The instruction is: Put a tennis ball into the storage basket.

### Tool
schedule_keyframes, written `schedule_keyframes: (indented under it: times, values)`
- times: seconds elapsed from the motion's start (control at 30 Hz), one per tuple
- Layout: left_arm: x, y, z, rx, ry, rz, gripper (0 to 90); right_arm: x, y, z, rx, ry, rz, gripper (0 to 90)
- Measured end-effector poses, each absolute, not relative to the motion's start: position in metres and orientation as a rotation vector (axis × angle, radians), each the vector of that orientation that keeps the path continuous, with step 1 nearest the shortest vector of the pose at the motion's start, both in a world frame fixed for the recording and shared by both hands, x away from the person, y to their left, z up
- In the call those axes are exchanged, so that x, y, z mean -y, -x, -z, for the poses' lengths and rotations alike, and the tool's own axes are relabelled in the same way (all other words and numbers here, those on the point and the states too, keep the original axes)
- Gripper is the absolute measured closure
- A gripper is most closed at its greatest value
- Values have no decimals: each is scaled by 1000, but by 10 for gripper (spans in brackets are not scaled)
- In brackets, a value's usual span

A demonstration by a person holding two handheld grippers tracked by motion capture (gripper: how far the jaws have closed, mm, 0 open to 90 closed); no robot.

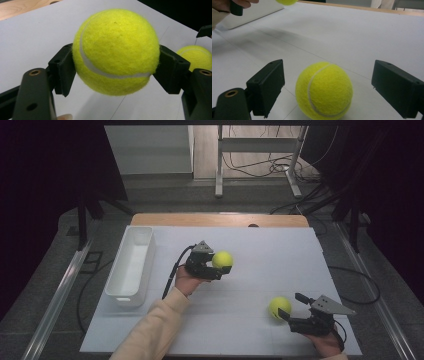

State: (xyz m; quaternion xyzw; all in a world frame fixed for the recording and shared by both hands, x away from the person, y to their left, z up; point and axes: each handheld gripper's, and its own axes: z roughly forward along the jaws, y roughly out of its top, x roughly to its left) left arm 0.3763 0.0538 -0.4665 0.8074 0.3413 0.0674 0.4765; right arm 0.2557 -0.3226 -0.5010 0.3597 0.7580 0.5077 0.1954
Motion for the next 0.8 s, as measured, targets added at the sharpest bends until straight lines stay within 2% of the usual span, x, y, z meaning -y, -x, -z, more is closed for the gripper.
schedule_keyframes:
  times: [0.8]
  values:
    - [-72,-380,457,-856,-1930,-187,268,323,-256,501,-2122,-1008,-1422,118]
